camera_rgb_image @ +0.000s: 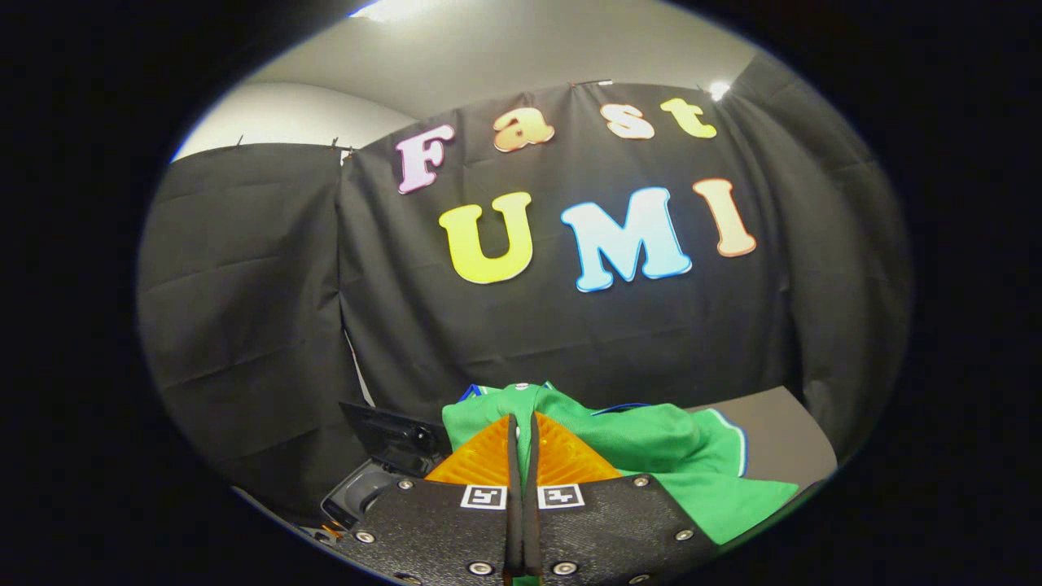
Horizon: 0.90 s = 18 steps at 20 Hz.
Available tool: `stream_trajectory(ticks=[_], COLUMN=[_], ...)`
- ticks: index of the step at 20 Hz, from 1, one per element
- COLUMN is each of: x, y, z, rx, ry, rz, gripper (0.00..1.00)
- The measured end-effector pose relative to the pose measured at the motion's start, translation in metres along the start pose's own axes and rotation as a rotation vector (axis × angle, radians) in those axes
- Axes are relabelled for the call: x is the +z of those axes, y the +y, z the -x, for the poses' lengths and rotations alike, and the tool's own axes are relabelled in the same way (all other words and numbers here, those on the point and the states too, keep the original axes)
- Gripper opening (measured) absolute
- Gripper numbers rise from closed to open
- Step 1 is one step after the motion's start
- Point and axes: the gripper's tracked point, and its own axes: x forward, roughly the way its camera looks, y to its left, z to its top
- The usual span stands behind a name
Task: Put the clothes into the washing machine and then close the washing machine lid.
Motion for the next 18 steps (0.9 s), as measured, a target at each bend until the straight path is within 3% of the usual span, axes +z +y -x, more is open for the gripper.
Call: stream_trajectory(ticks=[6,18], x=[0.008,-0.024], y=[0.065,0.203], z=[0.026,0.062], rx=[0.022,0.112], ry=[-0.061,-0.043], rz=[-0.041,-0.049], gripper=[0.00,0.00])
